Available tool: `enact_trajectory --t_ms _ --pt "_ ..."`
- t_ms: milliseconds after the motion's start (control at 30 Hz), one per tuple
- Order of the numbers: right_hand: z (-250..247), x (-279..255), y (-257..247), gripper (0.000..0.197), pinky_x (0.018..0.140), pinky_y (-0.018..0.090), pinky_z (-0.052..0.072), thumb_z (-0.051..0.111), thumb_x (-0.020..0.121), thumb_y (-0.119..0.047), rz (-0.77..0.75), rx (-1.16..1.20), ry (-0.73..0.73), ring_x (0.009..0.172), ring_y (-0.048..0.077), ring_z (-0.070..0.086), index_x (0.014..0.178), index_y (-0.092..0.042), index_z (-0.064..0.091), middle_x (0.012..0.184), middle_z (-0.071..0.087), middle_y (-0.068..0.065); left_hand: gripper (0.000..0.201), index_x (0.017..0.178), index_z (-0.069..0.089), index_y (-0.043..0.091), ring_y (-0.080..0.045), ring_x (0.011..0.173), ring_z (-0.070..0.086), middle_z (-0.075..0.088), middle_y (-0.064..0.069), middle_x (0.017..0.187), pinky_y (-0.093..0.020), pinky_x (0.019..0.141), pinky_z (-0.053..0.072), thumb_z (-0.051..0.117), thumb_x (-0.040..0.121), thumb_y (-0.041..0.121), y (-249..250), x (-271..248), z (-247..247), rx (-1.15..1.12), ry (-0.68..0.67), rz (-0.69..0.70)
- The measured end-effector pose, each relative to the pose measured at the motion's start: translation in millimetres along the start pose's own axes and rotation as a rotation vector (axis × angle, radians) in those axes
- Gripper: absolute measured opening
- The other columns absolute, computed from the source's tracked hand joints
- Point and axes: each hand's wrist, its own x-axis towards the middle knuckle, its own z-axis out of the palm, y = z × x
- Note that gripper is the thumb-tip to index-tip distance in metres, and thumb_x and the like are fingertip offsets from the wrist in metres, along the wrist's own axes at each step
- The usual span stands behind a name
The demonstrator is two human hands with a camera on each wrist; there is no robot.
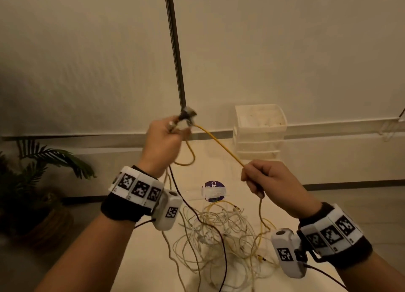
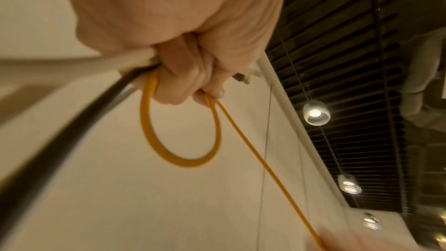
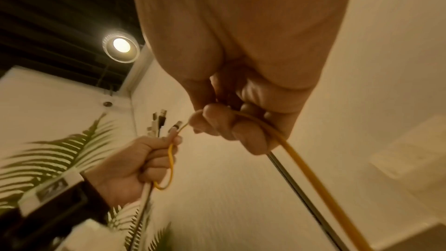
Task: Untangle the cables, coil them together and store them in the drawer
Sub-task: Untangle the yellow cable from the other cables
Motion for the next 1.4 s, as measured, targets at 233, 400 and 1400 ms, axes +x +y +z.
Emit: enact_trajectory --t_ms 233,400,1400 --pt "1.5 1.8 7.0 0.033 0.052 0.028 0.031 0.044 0.101 -0.020 0.028 -0.023 0.040 0.049 0.014 0.035 0.079 -0.002 0.061 0.053 0.042 0.006 0.040 0.119 0.065 0.029 -0.013 0.101 0.065 0.070 0.004 0.113 -0.036 0.090 0.054 0.065 0.087 0.005 3.6 -8.6 7.4 0.225 -0.196 0.199" --pt "3.6 10.5 -12.9 0.034 0.054 0.027 0.036 0.046 0.099 -0.024 0.000 -0.150 0.066 0.047 0.008 0.039 0.075 -0.007 0.063 0.050 0.046 -0.002 0.061 0.137 0.051 0.034 -0.023 0.094 0.066 0.072 -0.003 0.110 -0.038 0.083 0.055 0.052 0.084 0.004 5.1 -13.5 24.8 0.497 -0.163 0.322" --pt "16.3 15.5 -14.3 0.032 0.049 0.024 0.029 0.043 0.101 -0.014 0.028 -0.029 -0.008 0.045 0.009 0.034 0.075 -0.006 0.061 0.048 0.041 -0.004 0.051 0.129 0.059 0.034 0.001 0.066 0.056 0.070 0.010 0.099 -0.016 0.060 0.043 0.044 0.092 0.003 13.0 -20.2 22.0 0.427 -0.489 0.277"
